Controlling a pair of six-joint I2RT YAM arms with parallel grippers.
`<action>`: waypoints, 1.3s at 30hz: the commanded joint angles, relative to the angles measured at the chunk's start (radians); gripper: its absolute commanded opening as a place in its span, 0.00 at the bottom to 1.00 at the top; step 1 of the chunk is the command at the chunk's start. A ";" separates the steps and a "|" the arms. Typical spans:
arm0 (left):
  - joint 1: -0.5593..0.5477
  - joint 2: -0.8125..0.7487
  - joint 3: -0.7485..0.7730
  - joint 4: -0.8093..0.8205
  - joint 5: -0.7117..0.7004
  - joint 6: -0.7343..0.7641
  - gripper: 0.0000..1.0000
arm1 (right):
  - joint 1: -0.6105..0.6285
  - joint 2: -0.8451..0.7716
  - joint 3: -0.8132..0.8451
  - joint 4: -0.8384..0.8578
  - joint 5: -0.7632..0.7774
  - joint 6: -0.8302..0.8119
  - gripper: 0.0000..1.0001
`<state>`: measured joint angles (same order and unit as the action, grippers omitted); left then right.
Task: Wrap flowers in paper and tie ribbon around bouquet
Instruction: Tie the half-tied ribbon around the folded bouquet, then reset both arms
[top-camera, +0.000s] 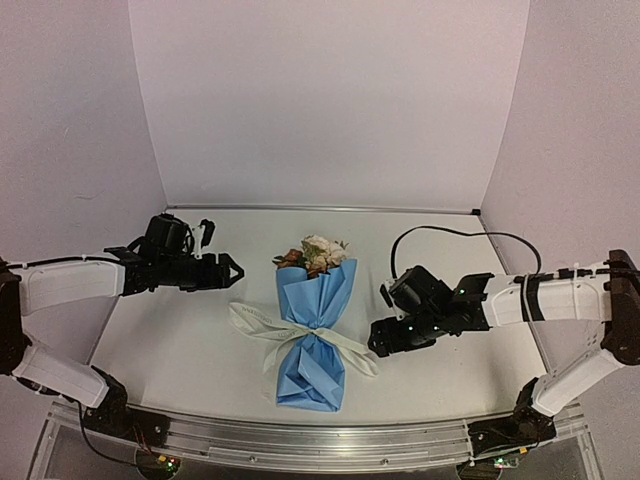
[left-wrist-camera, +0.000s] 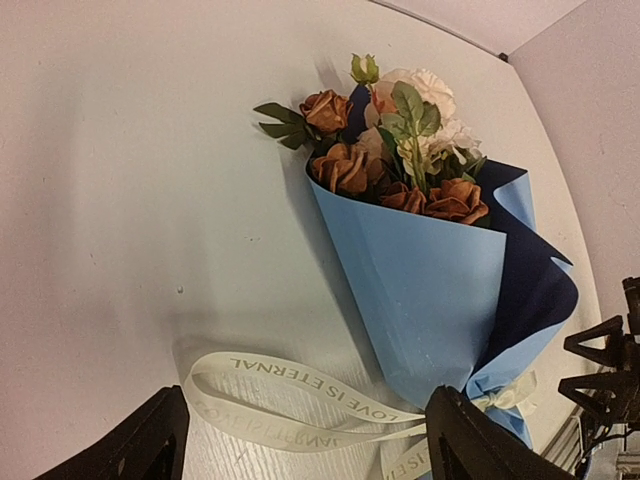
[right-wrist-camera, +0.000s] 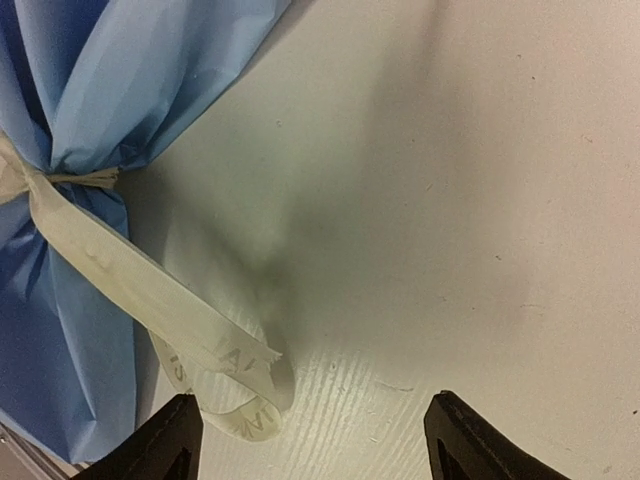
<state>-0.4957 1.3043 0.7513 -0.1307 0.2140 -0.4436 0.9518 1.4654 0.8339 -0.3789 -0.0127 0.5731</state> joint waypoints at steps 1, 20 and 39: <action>-0.001 -0.033 0.003 0.048 0.057 -0.029 0.86 | -0.016 0.009 -0.011 0.116 -0.128 0.092 0.78; -0.027 -0.138 -0.039 0.098 0.077 -0.041 1.00 | -0.044 -0.035 -0.093 0.203 0.001 0.150 0.98; -0.027 -0.257 0.064 -0.036 -0.150 -0.061 1.00 | -0.046 -0.468 -0.160 -0.111 0.425 -0.007 0.98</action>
<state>-0.5213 1.0517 0.7408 -0.1280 0.1310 -0.5070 0.9088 1.0654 0.6756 -0.3947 0.2775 0.6271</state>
